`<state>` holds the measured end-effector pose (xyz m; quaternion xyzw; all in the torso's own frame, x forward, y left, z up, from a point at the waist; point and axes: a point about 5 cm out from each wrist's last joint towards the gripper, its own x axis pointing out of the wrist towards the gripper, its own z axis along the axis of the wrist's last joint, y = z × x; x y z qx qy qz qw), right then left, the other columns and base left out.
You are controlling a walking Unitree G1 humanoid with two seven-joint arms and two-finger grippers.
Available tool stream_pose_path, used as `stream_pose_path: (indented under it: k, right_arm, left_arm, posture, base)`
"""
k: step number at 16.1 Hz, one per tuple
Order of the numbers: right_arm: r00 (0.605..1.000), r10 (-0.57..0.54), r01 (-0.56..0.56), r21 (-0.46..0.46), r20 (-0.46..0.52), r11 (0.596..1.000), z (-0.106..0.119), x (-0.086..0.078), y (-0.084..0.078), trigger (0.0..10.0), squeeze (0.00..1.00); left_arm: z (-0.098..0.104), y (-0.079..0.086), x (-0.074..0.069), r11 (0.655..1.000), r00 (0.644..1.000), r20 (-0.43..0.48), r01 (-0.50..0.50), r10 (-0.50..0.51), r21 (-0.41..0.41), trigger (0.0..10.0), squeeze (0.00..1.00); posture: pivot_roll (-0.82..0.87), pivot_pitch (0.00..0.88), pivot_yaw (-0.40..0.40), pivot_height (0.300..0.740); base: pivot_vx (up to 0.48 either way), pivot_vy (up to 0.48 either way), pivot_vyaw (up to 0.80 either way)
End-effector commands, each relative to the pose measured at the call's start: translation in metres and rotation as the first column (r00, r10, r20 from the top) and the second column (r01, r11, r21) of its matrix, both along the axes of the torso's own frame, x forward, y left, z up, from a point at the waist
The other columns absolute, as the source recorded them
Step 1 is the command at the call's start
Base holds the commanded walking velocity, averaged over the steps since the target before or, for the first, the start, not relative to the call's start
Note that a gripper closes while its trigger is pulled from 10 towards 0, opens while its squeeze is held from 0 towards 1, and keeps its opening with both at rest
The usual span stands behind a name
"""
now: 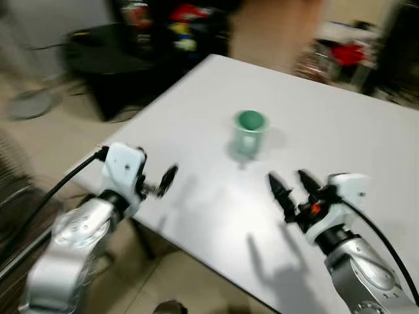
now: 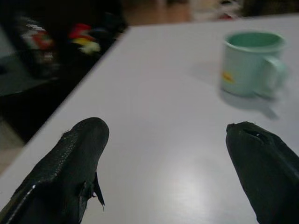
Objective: Setting the table
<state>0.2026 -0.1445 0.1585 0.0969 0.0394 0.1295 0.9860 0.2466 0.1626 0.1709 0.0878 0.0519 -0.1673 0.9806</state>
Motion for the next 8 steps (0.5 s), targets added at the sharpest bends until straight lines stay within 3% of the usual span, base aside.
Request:
stream_pose_path:
  k: [1, 6, 8]
  right_arm:
    - [1.000, -0.019, 0.019, -0.010, 0.015, 1.000, 0.0023, -0.0010, -0.0016, 10.0, 1.00]
    - [0.999, 0.032, -0.031, -0.050, 0.016, 0.998, -0.0022, 0.0021, 0.0047, 10.0, 1.00]
    - [0.999, 0.046, -0.045, -0.068, 0.012, 0.997, -0.0067, 0.0052, 0.0049, 10.0, 1.00]
  left_arm:
    - [0.0027, 0.0045, 0.0024, 0.999, 0.999, 0.023, -0.037, 0.037, 0.015, 10.0, 0.00]
    - [-0.0048, 0.0043, 0.0021, 0.993, 0.993, 0.004, -0.121, 0.121, -0.002, 10.0, 0.00]
    - [-0.0040, 0.0084, 0.0035, 0.989, 0.990, 0.027, -0.141, 0.140, 0.035, 10.0, 0.00]
  posture:
    - [0.00, 0.000, 0.063, 0.740]
    - [0.00, 0.000, 0.063, 0.740]
    - [0.00, 0.000, 0.064, 0.740]
  base:
    - [0.000, 0.000, 0.80]
    - [0.000, 0.000, 0.80]
    - [0.000, 0.000, 0.80]
